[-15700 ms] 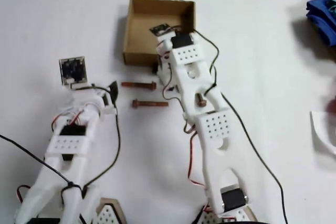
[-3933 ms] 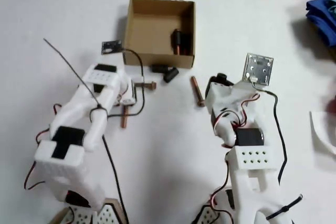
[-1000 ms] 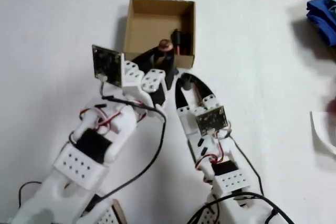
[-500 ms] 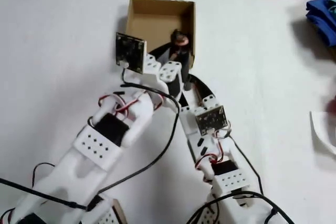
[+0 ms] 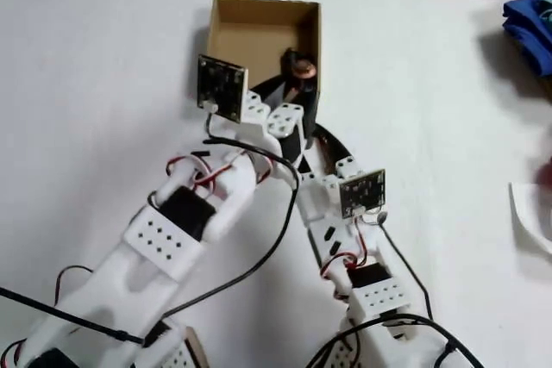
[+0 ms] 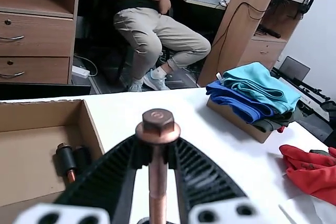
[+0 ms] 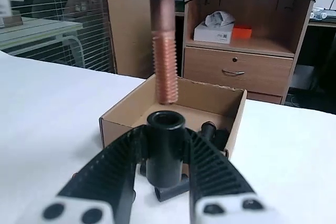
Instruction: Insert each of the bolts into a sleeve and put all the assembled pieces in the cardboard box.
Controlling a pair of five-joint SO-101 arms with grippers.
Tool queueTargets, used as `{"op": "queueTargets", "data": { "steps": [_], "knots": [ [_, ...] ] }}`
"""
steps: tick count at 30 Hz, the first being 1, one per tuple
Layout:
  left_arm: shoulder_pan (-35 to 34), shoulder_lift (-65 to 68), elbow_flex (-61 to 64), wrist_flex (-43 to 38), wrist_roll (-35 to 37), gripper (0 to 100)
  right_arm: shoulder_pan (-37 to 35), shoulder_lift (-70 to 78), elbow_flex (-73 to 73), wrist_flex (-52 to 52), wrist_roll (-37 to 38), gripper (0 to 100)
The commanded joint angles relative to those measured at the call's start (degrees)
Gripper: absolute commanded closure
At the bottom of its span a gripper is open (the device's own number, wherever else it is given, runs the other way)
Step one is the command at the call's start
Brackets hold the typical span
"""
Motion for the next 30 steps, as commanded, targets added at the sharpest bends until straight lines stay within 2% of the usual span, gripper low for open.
{"op": "queueTargets", "data": {
  "steps": [1,28,30],
  "knots": [
    [-0.09,-0.18,-3.21,-1.58,0.35,97,-0.04,0.13,-0.09,-1.63,-0.70,97.9],
    [0.09,-0.09,4.18,-1.58,-0.18,97,-0.22,-0.31,-1.23,-1.63,-0.79,98.0],
    [0.26,0.00,4.35,-1.49,-2.81,97,-0.22,-0.31,-2.55,-1.36,-0.79,98.0]
  ]
}}
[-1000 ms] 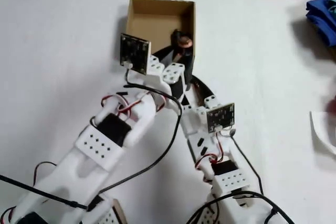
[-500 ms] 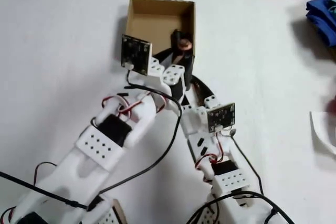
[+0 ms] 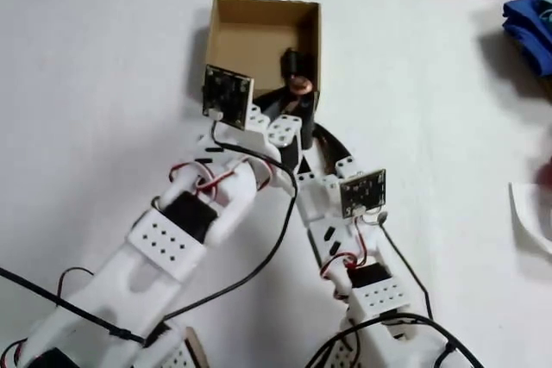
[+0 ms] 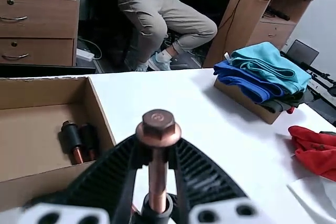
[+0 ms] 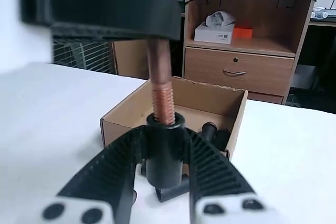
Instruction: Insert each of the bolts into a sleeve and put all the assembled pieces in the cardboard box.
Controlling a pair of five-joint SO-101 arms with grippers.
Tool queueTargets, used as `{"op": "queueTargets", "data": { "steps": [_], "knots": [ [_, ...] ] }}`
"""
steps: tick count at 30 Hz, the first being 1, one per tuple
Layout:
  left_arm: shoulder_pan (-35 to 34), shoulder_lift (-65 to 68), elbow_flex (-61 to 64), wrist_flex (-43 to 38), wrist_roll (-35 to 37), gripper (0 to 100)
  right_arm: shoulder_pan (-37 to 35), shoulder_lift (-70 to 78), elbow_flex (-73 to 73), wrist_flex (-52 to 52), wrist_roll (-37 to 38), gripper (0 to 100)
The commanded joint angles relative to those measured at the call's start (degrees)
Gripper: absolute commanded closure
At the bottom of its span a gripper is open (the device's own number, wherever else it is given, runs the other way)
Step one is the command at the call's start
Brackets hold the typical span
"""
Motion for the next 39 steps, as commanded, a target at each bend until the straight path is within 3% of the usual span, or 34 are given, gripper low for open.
{"op": "queueTargets", "data": {
  "steps": [1,10,17,29,32,36,39],
  "knots": [
    [0.62,0.26,-0.31,-0.53,-4.22,97,-0.13,-0.31,-2.29,-1.27,-0.44,98.0],
    [4.22,8.18,-10.51,8.00,-16.18,97,0.04,0.13,-2.81,-1.19,-0.26,98.0],
    [4.04,10.11,-14.29,8.35,-16.53,97,0.92,0.13,-2.73,-1.19,-0.18,98.0],
    [3.78,10.11,-14.29,16.97,-16.70,97,3.30,0.13,-2.73,-1.19,-0.09,98.0],
    [2.90,10.11,-14.37,16.97,-16.70,92,3.30,0.13,-2.73,-1.19,-0.09,98.0],
    [1.58,10.02,-14.46,17.67,-16.44,76,3.30,0.13,-2.73,-1.19,-0.09,98.0],
    [1.67,9.93,-14.81,18.55,-16.44,73,3.30,0.13,-2.73,-1.19,-0.09,98.0]
  ]
}}
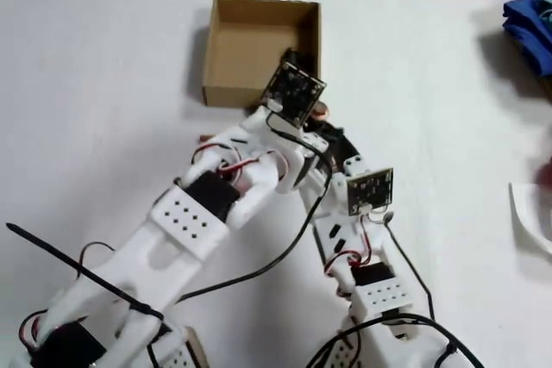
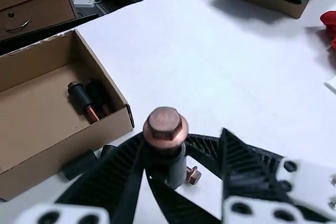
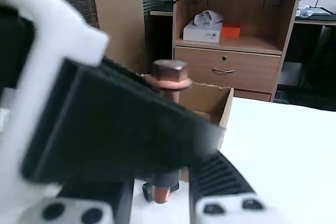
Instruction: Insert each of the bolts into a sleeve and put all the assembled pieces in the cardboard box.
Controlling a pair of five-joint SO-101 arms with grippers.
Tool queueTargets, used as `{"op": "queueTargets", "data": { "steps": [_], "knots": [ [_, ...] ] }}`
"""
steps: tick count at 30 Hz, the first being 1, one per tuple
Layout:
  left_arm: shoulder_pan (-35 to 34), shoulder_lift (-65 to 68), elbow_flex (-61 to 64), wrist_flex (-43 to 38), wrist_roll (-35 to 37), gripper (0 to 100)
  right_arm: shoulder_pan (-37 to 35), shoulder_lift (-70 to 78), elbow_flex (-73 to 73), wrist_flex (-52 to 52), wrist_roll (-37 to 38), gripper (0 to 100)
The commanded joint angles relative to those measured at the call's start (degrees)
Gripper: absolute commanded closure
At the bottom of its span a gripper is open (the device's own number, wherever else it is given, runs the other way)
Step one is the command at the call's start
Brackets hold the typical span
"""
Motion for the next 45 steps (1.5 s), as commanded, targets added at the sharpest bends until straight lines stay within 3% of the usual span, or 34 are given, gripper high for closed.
{"op": "queueTargets", "data": {
  "steps": [1,7,21,25,31,35,39,42,45],
  "knots": [
    [-0.79,-0.35,-3.82,0.35,-0.18,73,0.75,0.13,-2.20,-1.10,0.00,98.0],
    [-1.05,-0.35,-5.32,0.18,-0.26,75,0.84,0.13,-2.20,-1.10,0.00,98.0],
    [-9.23,-0.44,-11.74,0.70,-0.18,75,0.84,0.22,-2.02,1.63,-0.35,98.0],
    [-15.21,-4.04,-14.46,9.67,-0.18,75,3.56,0.22,-6.15,8.57,-0.35,98.0],
    [-30.33,-7.74,-12.53,25.76,-0.18,75,5.76,0.22,-20.04,25.54,-0.70,98.0],
    [-32.26,-8.00,-9.80,35.34,-0.09,75,5.14,1.98,-27.96,30.73,-6.59,98.0],
    [-34.11,-8.00,-9.27,43.52,-0.44,75,4.97,13.41,-38.24,31.08,-7.82,98.0],
    [-37.36,-7.47,-7.25,45.89,-0.53,75,4.97,24.84,-47.56,32.13,-7.74,98.0],
    [-38.24,-7.30,-6.02,39.03,-0.18,75,4.70,33.45,-56.88,38.20,-8.09,98.0]
  ]
}}
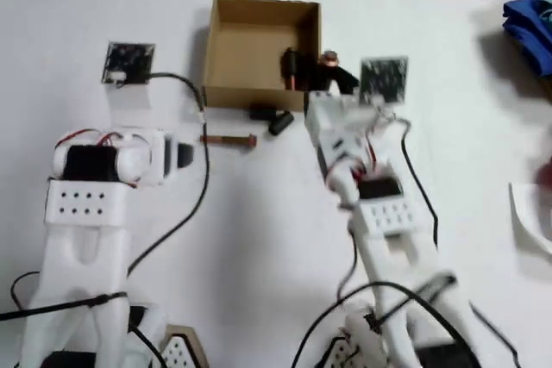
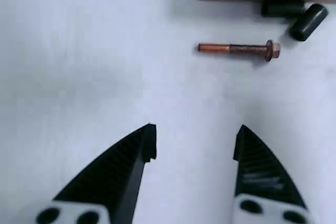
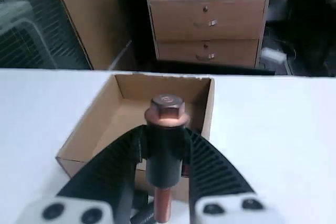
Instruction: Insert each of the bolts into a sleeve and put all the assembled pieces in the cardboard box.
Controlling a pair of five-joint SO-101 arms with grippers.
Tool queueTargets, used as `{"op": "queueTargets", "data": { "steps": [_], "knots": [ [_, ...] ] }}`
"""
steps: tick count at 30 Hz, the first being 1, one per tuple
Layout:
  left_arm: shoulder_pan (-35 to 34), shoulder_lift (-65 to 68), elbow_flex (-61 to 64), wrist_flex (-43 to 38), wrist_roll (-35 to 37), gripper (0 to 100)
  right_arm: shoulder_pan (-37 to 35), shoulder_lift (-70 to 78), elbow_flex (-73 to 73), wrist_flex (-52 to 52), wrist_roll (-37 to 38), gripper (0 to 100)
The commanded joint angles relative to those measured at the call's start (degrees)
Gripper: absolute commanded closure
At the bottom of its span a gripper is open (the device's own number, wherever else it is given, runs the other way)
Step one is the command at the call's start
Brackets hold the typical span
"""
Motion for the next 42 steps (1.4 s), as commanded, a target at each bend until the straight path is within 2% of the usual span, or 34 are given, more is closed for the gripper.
{"op": "queueTargets", "data": {
  "steps": [1,7,13,15,17,21,23,28,31,35,39,42],
  "knots": [
    [-1.05,-0.79,1.10,-5.80,-0.09,75,-0.57,9.01,-14.15,6.73,-0.70,98.0],
    [-0.62,2.29,11.03,-17.41,-0.18,75,-0.48,17.36,-29.19,20.35,-1.49,98.0],
    [-0.88,6.42,18.86,-30.15,-0.44,75,-0.22,17.89,-36.31,25.71,-17.67,98.0],
    [-0.62,7.82,20.26,-33.41,-0.26,75,-1.63,18.51,-38.07,27.30,-17.67,97.9],
    [-0.97,9.14,20.97,-35.60,-0.44,75,-3.65,20.00,-38.42,28.26,-14.07,97.9],
    [-2.64,10.20,21.05,-36.31,-0.44,75,-6.37,23.08,-38.42,28.18,-4.57,97.9],
    [-2.73,10.20,21.14,-36.13,-0.44,75,-6.46,23.78,-38.77,28.09,-4.75,97.9],
    [-2.81,10.20,21.32,-36.04,-0.44,75,-6.02,24.31,-41.49,28.35,-13.45,97.9],
    [-2.81,10.29,21.41,-36.04,-0.44,75,-6.20,27.38,-44.31,28.97,-9.58,97.9],
    [-2.81,10.29,21.41,-36.04,-0.44,75,-6.11,35.74,-55.21,39.08,-7.56,97.9],
    [-2.81,10.29,21.41,-36.04,-0.44,75,-6.02,45.23,-72.35,53.41,-7.30,97.9],
    [-2.81,10.29,21.41,-36.04,-0.44,75,-5.85,52.53,-85.19,60.44,-7.21,97.9]
  ]
}}
